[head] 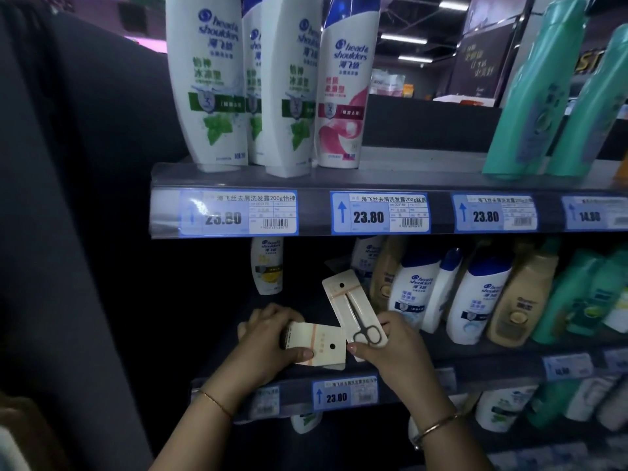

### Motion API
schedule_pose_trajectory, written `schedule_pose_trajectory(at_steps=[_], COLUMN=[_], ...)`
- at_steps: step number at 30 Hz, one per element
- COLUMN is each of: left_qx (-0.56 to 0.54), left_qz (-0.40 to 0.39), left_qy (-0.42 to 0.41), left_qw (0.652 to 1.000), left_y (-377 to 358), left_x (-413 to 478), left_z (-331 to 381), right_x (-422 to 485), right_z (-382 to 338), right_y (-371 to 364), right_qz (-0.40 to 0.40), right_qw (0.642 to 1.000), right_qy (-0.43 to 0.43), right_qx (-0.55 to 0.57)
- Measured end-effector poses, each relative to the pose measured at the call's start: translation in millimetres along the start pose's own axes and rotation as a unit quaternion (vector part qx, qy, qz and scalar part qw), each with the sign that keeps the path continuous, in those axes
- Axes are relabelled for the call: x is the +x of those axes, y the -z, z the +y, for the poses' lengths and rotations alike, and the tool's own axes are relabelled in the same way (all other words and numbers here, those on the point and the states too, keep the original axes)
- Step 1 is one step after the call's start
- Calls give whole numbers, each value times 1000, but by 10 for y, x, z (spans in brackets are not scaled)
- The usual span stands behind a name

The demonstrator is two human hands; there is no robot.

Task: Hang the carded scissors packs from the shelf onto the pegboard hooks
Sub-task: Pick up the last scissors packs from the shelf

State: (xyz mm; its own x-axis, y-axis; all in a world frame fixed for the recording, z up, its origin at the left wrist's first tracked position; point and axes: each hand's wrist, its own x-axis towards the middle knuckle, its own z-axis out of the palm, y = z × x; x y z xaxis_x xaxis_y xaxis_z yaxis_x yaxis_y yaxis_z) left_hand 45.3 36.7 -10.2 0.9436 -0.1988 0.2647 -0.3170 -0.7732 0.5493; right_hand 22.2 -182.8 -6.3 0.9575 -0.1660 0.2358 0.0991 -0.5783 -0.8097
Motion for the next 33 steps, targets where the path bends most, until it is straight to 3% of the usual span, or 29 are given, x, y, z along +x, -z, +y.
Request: schedule_pose_trajectory(at_steps=[9, 13, 19, 24, 33], left_qx=[48, 13, -63, -209, -204], left_qz=[-24, -33, 36, 83, 108], left_qy=[-1, 27, -25, -64, -66], left_qw=[999, 999, 997, 972, 971], left_y=[-1, 20, 3, -33, -149], left_x=[-19, -10, -21, -109, -476], left_z=[22, 55, 199, 470, 782], right_x=[2, -16, -95, -203, -374], right_z=[56, 73, 89, 144, 245], right_y=[70, 136, 298, 494, 685], right_qz=[24, 26, 46, 13, -85], right_qw=[997, 993, 977, 970, 952], right_qy=[8, 10, 6, 1, -11], right_qx=[73, 119, 206, 243, 295])
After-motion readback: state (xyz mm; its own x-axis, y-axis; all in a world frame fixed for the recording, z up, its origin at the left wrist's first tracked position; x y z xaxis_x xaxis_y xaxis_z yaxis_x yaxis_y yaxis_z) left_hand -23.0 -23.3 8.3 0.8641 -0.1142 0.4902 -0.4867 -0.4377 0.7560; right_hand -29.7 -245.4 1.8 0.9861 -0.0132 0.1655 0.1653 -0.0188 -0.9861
